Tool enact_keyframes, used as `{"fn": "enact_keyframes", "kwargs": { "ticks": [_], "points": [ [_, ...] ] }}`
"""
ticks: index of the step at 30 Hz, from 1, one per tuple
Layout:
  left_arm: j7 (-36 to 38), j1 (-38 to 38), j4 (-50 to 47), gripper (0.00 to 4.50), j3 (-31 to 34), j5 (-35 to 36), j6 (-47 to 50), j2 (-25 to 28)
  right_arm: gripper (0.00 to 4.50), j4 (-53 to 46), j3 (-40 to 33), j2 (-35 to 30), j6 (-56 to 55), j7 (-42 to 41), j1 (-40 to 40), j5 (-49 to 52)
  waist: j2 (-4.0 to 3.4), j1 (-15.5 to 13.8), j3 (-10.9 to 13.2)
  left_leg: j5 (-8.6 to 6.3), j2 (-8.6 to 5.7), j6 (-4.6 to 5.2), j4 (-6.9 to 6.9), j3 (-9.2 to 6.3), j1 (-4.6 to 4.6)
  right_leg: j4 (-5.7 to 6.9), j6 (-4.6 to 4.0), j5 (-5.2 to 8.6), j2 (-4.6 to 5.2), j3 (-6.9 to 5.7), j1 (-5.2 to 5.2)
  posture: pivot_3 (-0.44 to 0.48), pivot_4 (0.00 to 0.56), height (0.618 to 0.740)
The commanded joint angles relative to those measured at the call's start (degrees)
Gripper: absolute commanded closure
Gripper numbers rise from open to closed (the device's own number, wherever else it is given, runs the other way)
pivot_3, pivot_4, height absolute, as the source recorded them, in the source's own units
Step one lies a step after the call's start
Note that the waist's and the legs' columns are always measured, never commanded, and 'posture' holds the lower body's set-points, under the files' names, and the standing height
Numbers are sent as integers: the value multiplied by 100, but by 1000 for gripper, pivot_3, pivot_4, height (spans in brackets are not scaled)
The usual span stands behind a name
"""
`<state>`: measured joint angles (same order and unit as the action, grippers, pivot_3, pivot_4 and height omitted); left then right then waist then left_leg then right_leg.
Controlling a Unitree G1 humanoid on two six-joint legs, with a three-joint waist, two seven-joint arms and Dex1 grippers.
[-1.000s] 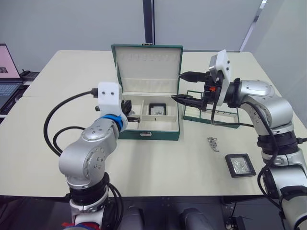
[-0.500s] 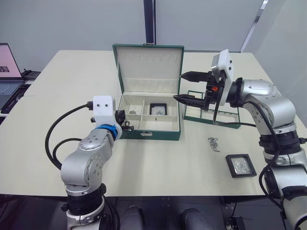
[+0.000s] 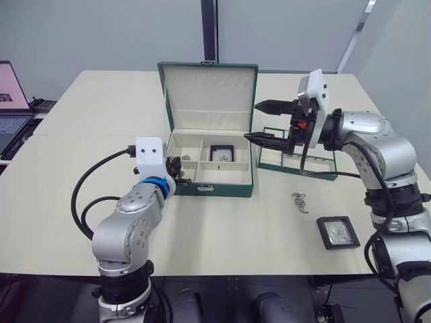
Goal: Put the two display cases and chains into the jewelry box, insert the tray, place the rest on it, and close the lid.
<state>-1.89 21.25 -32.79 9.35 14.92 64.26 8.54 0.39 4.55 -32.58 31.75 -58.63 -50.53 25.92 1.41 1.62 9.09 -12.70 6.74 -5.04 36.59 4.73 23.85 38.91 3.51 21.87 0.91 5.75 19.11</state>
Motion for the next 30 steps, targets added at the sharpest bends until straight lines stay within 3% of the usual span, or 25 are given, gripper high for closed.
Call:
{"fn": "enact_keyframes", "kwargs": {
  "ticks": [1, 8, 14, 20, 24, 30],
  "points": [
    [26, 67, -70, 2398, 13, -11, -164, -21, 0, -126, -217, -83, -75, 8, -33, 34, 0, 0, 0, 0, 0, 0, 0, 0, 0, 0, 0, 0, 0, 0, 0, 0, 150, 740],
    [433, 318, -35, 92, 75, 303, -307, 40, 0, 9, -267, -81, -166, 3, -13, 1, 0, -1, 0, 0, -1, 0, -1, 0, 0, -1, 0, 0, 0, 0, 0, 0, 150, 740],
    [1515, 322, -218, 17, 377, 1175, -303, 552, 0, -102, -468, -362, -134, -129, 330, 92, 0, 0, 1, 0, -1, 0, -4, 0, 0, -2, 0, 0, 0, -1, -1, 0, 150, 740],
    [3208, 36, 84, 17, 1313, 1937, -884, 2204, 0, -238, -903, -1191, -64, -410, 1120, 155, 0, 6, 5, 0, -1, 0, -16, 4, -2, -9, 0, 0, 0, 1, 2, 0, 150, 740],
    [4294, -425, 710, 17, 1774, 2013, -1425, 3344, 0, -51, -1292, -1767, -152, -686, 1665, 164, -2, 7, 7, 0, -2, 0, -25, 6, -5, -18, 0, 0, 1, 0, 2, 0, 150, 740],
    [5091, -1041, 1766, 17, 2199, 1899, -2159, 4083, 0, 422, -1823, -2138, -294, -908, 2294, 202, -1, 6, 8, 0, -2, 0, -32, 8, -8, -23, 0, 0, 2, 0, 1, 0, 150, 740]
  ]
}}
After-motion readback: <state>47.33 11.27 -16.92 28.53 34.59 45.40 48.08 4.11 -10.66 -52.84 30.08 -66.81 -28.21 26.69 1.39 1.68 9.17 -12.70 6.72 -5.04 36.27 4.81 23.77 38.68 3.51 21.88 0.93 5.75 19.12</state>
